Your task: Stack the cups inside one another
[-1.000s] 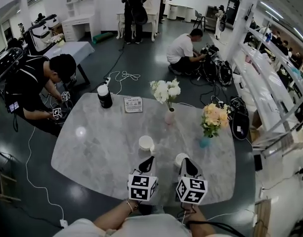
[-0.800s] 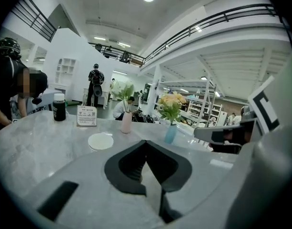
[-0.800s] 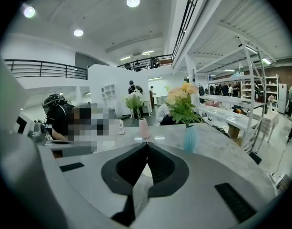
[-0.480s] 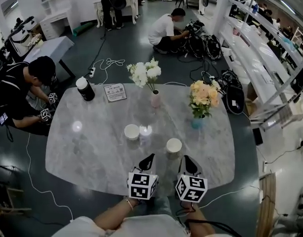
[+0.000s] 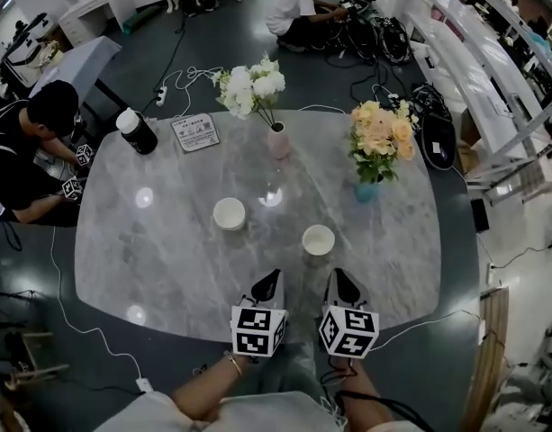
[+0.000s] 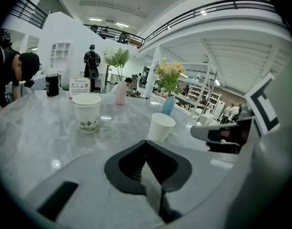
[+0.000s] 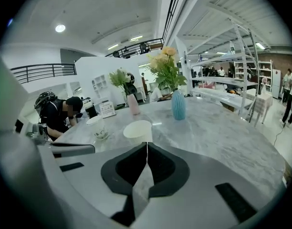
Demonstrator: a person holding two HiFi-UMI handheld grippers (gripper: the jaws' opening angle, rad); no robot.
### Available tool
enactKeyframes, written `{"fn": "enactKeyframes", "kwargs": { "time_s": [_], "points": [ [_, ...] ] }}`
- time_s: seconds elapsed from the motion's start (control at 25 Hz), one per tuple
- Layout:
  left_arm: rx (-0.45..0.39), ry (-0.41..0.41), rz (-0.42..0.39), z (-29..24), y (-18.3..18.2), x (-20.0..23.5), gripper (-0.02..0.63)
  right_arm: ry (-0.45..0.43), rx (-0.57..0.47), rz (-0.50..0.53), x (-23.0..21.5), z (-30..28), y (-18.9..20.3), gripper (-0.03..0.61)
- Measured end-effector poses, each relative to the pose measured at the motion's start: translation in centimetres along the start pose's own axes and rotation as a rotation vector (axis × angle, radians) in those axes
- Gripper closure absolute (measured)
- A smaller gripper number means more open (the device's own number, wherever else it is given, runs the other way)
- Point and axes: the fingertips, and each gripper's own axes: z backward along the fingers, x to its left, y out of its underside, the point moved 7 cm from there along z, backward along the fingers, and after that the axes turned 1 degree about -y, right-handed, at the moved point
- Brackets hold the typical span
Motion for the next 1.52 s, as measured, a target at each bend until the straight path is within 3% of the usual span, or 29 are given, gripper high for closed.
{"fn": "enactKeyframes", "kwargs": {
  "time_s": [0.24, 0.36, 1.08, 1.52],
  "points": [
    [0.010, 0.003, 0.008, -0.9, 0.3, 0.1, 0.611, -0.051, 0.026, 0.012, 0.4, -1.1, 0.8, 0.562],
    [0.012, 0.003, 0.013, -1.2, 0.3, 0.1, 0.611, -0.066, 0.038, 0.018, 0.6, -1.5, 1.0, 0.465],
    [0.042, -0.026, 0.047, -3.5, 1.1, 1.0, 0.611, -0.147, 0.085, 0.062, 0.7, -5.6, 1.3, 0.374],
    [0.052, -0.052, 0.072, -3.6, 1.5, 1.9, 0.611, -0.165, 0.077, 0.167, 1.3, -7.7, 0.4, 0.336]
  ]
}}
